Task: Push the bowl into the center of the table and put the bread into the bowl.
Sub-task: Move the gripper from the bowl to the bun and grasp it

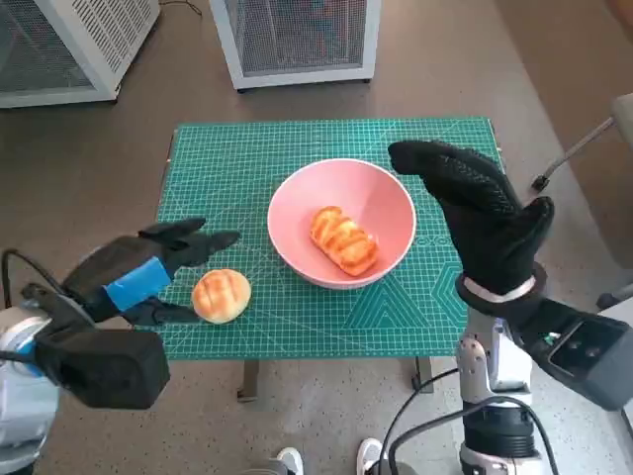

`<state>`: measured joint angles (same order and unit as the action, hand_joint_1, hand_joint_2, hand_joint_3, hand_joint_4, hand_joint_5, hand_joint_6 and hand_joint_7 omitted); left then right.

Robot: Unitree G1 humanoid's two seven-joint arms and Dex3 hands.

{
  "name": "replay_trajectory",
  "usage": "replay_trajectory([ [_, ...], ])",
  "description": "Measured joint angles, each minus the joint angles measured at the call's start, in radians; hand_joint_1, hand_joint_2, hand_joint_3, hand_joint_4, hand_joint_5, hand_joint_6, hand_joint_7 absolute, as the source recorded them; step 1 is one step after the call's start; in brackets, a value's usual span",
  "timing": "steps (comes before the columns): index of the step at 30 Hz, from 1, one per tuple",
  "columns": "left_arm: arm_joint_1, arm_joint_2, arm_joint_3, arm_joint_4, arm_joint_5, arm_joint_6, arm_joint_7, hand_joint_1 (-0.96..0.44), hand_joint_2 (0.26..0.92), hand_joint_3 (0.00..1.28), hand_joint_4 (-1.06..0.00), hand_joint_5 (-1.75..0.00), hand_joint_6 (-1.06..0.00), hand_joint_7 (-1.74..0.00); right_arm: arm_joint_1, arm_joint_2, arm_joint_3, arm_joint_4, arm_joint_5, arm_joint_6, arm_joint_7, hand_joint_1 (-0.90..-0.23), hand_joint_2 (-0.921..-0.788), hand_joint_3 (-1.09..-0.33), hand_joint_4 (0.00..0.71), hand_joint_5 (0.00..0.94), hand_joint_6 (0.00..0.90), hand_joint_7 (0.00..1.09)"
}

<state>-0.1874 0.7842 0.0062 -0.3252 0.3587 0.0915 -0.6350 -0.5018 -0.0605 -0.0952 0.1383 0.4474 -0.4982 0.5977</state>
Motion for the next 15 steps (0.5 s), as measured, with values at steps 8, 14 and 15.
replay_trajectory([
  [8,-0.006,-0.014,-0.067,0.068,0.037,-0.010,0.012,-0.18,0.797,0.00,-0.27,0.00,-0.41,-0.01,0.006,-0.006,-0.001,-0.007,0.004,0.012,0.000,-0.366,-0.899,-0.564,0.518,0.036,0.078,0.83],
  [14,-0.027,-0.033,-0.121,0.141,0.075,-0.015,0.032,-0.18,0.800,0.00,-0.28,0.00,-0.41,-0.01,0.009,-0.007,0.000,-0.012,0.003,0.022,0.000,-0.368,-0.908,-0.548,0.520,0.038,0.078,0.83],
  [15,-0.030,-0.037,-0.128,0.153,0.079,-0.017,0.034,-0.17,0.800,0.00,-0.28,0.00,-0.41,-0.01,0.009,-0.007,0.000,-0.013,0.003,0.023,0.000,-0.369,-0.908,-0.547,0.520,0.038,0.078,0.83],
])
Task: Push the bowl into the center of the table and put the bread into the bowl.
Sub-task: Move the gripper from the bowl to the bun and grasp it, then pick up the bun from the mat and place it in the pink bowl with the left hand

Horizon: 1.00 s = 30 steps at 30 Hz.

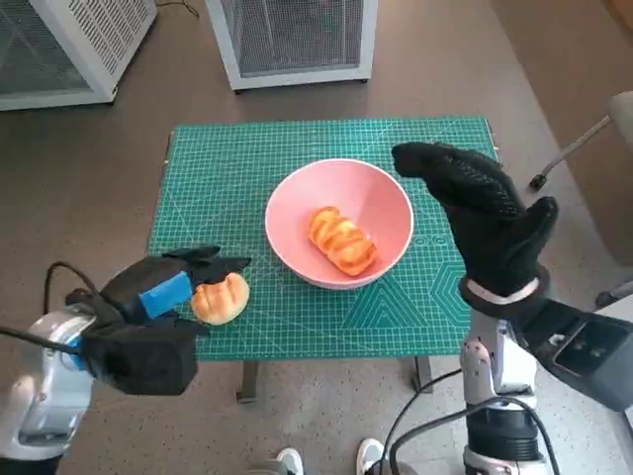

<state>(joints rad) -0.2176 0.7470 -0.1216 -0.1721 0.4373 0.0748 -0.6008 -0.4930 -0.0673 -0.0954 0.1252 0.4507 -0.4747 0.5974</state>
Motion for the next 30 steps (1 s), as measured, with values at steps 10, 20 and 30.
replay_trajectory([
  [10,-0.042,-0.039,-0.072,0.125,0.067,-0.001,0.037,-0.05,0.820,0.01,-0.41,-0.03,-0.54,-0.06,0.004,-0.001,0.002,-0.017,0.000,0.015,-0.001,-0.376,-0.918,-0.529,0.521,0.041,0.075,0.83],
  [20,-0.069,-0.060,-0.098,0.256,0.117,-0.087,0.177,0.01,0.913,0.08,-0.67,-1.05,-0.62,-1.04,0.007,-0.001,0.002,-0.029,0.000,0.026,-0.001,-0.374,-0.921,-0.522,0.520,0.042,0.079,0.84],
  [30,-0.071,-0.052,-0.098,0.293,0.139,-0.182,0.254,0.00,0.920,0.07,-0.71,-1.21,-0.61,-1.12,0.011,-0.001,0.002,-0.033,0.000,0.035,-0.001,-0.372,-0.921,-0.521,0.533,0.052,0.085,0.86],
])
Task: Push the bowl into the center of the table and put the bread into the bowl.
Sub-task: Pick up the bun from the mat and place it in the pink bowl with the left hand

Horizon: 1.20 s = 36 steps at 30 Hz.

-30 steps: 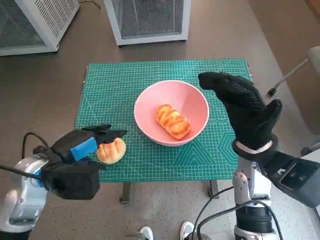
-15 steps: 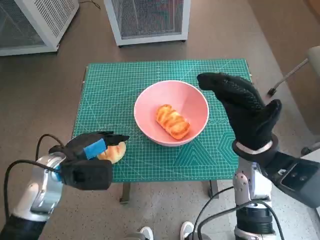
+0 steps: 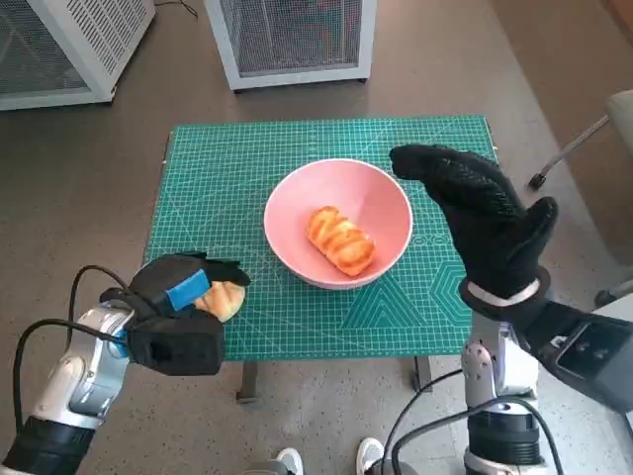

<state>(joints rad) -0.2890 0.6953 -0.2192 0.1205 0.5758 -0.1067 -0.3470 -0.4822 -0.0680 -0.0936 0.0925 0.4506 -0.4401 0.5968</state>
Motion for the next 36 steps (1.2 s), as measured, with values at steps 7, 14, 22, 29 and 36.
replay_trajectory([
  [7,0.007,0.008,0.021,-0.025,-0.007,-0.005,-0.012,0.00,0.920,0.08,-0.69,-1.23,-0.61,-1.13,0.000,0.000,0.001,-0.003,0.000,0.003,0.000,-0.370,-0.921,-0.527,0.544,0.063,0.093,0.88],
  [14,0.022,0.017,0.076,-0.114,-0.038,0.012,-0.040,0.00,0.919,0.08,-0.68,-1.21,-0.61,-1.15,0.000,0.000,0.002,-0.007,-0.001,0.007,0.000,-0.365,-0.919,-0.533,0.544,0.073,0.091,0.90],
  [22,0.018,0.022,0.164,-0.244,-0.090,0.062,-0.069,0.00,0.920,0.07,-0.67,-1.21,-0.65,-1.12,0.000,-0.001,0.001,-0.007,0.000,0.011,0.000,-0.360,-0.914,-0.545,0.546,0.090,0.091,0.91],
  [29,-0.033,0.021,0.205,-0.324,-0.115,0.108,-0.085,0.00,0.920,0.07,-0.67,-1.21,-0.66,-1.12,0.000,-0.002,0.002,-0.007,-0.001,0.014,0.000,-0.354,-0.874,-0.626,0.429,0.326,0.076,0.95],
  [36,-0.134,0.006,0.216,-0.354,-0.120,0.117,-0.083,0.00,0.920,0.06,-0.67,-1.20,-0.66,-1.12,-0.001,-0.002,0.002,-0.007,-0.001,0.018,0.000,-0.356,-0.864,-0.646,0.349,0.487,0.072,0.97],
])
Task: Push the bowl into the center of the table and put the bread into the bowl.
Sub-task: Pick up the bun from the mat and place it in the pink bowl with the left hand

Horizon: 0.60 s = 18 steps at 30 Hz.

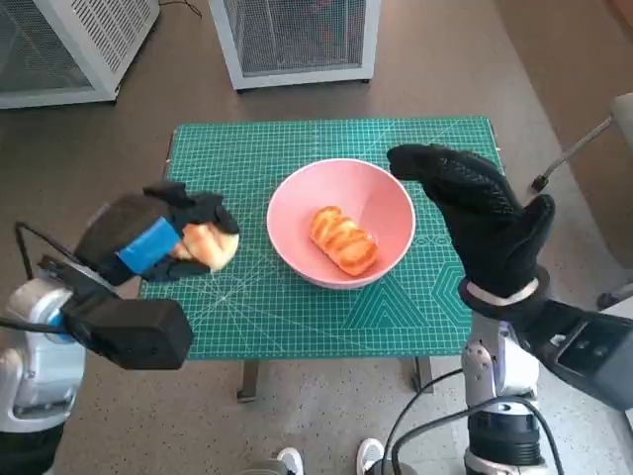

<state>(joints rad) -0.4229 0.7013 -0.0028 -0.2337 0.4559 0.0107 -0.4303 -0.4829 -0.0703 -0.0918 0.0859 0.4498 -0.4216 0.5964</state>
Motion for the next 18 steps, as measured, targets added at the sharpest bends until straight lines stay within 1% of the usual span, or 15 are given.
replay_trajectory([
  [4,-0.066,-0.024,-0.016,-0.003,0.006,0.000,0.009,0.00,0.920,0.06,-0.67,-1.20,-0.66,-1.13,-0.001,-0.001,0.000,0.000,0.000,0.001,0.000,-0.360,-0.865,-0.645,0.342,0.509,0.074,0.97],
  [12,-0.205,-0.095,-0.101,0.002,0.036,0.000,0.013,0.00,0.917,0.06,-0.68,-1.20,-0.67,-1.10,-0.002,-0.004,-0.001,0.000,0.001,0.003,0.000,-0.364,-0.873,-0.626,0.336,0.528,0.080,0.97],
  [15,-0.258,-0.129,-0.143,0.034,0.045,-0.005,0.011,0.00,0.918,0.06,-0.69,-1.19,-0.66,-1.11,-0.002,-0.007,-0.003,0.000,0.001,0.003,0.000,-0.364,-0.876,-0.621,0.334,0.532,0.081,0.97],
  [18,-0.313,-0.164,-0.183,0.100,0.043,-0.031,0.009,0.00,0.920,0.07,-0.68,-1.20,-0.64,-1.13,-0.001,-0.008,-0.004,-0.001,0.001,0.003,0.000,-0.364,-0.878,-0.617,0.333,0.535,0.081,0.97],
])
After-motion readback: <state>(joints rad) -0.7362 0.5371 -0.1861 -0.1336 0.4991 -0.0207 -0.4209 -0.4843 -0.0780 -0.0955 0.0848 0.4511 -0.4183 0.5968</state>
